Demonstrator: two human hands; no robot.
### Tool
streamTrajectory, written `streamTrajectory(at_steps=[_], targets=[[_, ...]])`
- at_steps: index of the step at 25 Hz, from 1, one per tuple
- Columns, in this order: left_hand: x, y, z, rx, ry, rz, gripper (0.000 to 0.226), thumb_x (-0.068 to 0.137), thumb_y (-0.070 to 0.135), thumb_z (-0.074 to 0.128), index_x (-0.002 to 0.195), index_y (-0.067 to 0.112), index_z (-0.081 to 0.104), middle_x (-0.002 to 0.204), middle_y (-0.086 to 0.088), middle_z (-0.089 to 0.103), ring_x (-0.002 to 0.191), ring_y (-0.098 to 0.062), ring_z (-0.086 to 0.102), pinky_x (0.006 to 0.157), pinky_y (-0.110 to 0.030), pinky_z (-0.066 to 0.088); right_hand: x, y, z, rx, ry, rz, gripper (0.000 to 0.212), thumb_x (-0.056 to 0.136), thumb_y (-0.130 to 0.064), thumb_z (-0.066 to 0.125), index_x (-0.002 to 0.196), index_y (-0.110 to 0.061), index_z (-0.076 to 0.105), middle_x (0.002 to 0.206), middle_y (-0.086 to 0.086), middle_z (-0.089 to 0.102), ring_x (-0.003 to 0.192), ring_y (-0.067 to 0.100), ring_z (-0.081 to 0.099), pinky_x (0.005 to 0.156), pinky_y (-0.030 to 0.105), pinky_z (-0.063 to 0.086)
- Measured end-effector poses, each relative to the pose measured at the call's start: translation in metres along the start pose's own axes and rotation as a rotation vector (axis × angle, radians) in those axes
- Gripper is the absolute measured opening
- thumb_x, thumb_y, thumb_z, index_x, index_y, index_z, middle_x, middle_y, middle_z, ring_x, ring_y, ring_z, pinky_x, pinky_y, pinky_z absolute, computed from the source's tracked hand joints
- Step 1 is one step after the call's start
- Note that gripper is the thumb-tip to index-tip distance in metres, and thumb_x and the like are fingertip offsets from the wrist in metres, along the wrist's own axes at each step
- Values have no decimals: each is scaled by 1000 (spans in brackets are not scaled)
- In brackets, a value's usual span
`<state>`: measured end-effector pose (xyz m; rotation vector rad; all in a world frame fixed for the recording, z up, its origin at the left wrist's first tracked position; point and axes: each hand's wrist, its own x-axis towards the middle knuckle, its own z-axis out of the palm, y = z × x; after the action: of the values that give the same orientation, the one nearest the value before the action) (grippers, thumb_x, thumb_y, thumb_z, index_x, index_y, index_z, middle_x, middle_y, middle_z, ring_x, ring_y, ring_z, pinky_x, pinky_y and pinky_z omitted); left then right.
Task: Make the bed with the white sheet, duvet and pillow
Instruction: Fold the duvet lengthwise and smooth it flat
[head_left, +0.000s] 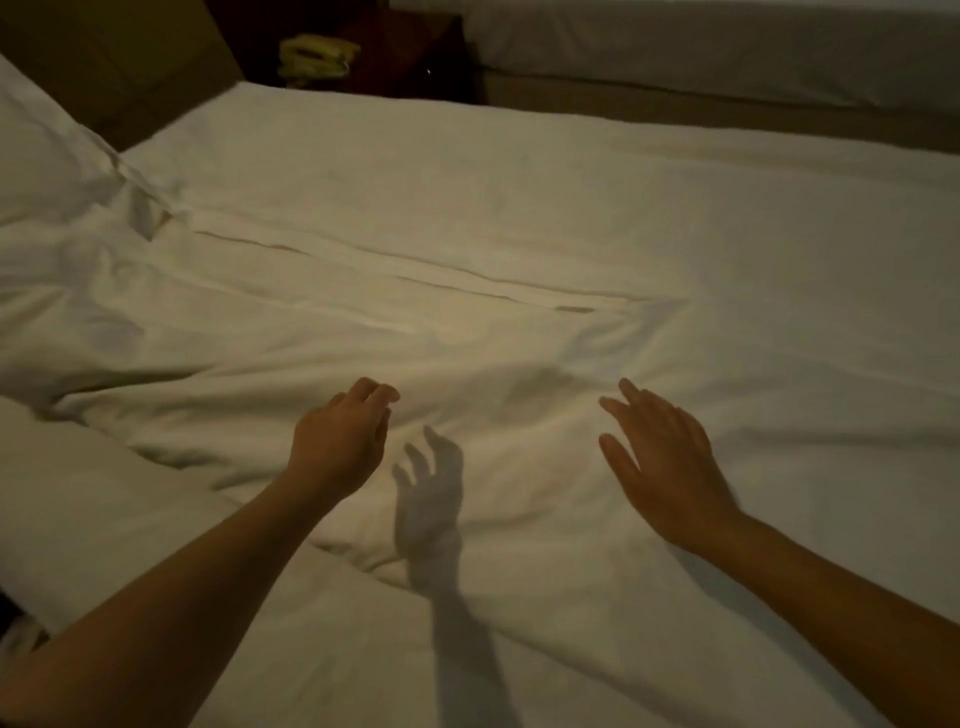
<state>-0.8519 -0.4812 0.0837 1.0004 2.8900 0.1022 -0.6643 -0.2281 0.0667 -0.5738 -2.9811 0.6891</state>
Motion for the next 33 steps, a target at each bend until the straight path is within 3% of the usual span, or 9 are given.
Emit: streamTrajectory(at_steps=[4, 9, 17, 23, 28, 31, 33], targets=[[22, -92, -14, -18, -2, -56, 33, 99, 21, 43, 130, 19, 51, 133, -1, 49, 108, -28, 57, 73, -37, 45, 41, -90, 25, -22, -12, -31, 79, 81, -60, 3, 145, -25, 34, 156, -2, 21, 144, 16, 17, 114, 29, 6], [62, -214, -22, 12, -7, 60, 38, 99, 30, 43, 136, 22, 44, 139, 2, 43, 111, -23, 55, 75, -34, 44, 105, -198, 92, 21, -20, 59, 66, 86, -50, 20, 146, -26, 31, 157, -3, 20, 143, 17, 18, 110, 26, 8], [99, -339, -17, 63, -99, 30, 39, 99, 33, 43, 137, 23, 43, 140, 2, 43, 110, -21, 55, 79, -32, 46, 164, -268, 140, 106, 4, 120, 68, 85, -60, 17, 139, -29, 43, 150, -2, 36, 139, 20, 30, 110, 35, 20], [142, -450, -56, 73, 1, -39, 36, 96, 27, 48, 132, 18, 50, 136, -3, 49, 107, -28, 57, 76, -37, 46, 233, -355, 166, 113, -56, 64, 64, 86, -58, 19, 142, -32, 36, 152, -7, 30, 140, 16, 26, 111, 33, 17], [185, -562, -67, 167, 31, -86, 44, 96, 34, 49, 137, 19, 45, 148, -7, 37, 129, -30, 40, 100, -43, 35, 320, -465, 214, 115, -51, -1, 61, 88, -52, 23, 144, -31, 35, 152, -6, 30, 140, 16, 26, 112, 35, 17], [218, -624, -67, 269, -53, -252, 62, 94, 48, 46, 146, 20, 27, 157, -15, 12, 140, -37, 18, 111, -47, 19, 369, -501, 255, 112, -42, 85, 52, 96, -47, 29, 145, -29, 32, 153, -4, 29, 140, 18, 26, 112, 36, 19], [232, -652, -63, 321, -36, -291, 75, 89, 56, 47, 147, 16, 22, 154, -22, 11, 137, -42, 18, 111, -51, 14, 387, -508, 275, 13, -69, 146, 48, 100, -40, 33, 147, -28, 30, 154, -1, 28, 139, 20, 27, 112, 38, 21]])
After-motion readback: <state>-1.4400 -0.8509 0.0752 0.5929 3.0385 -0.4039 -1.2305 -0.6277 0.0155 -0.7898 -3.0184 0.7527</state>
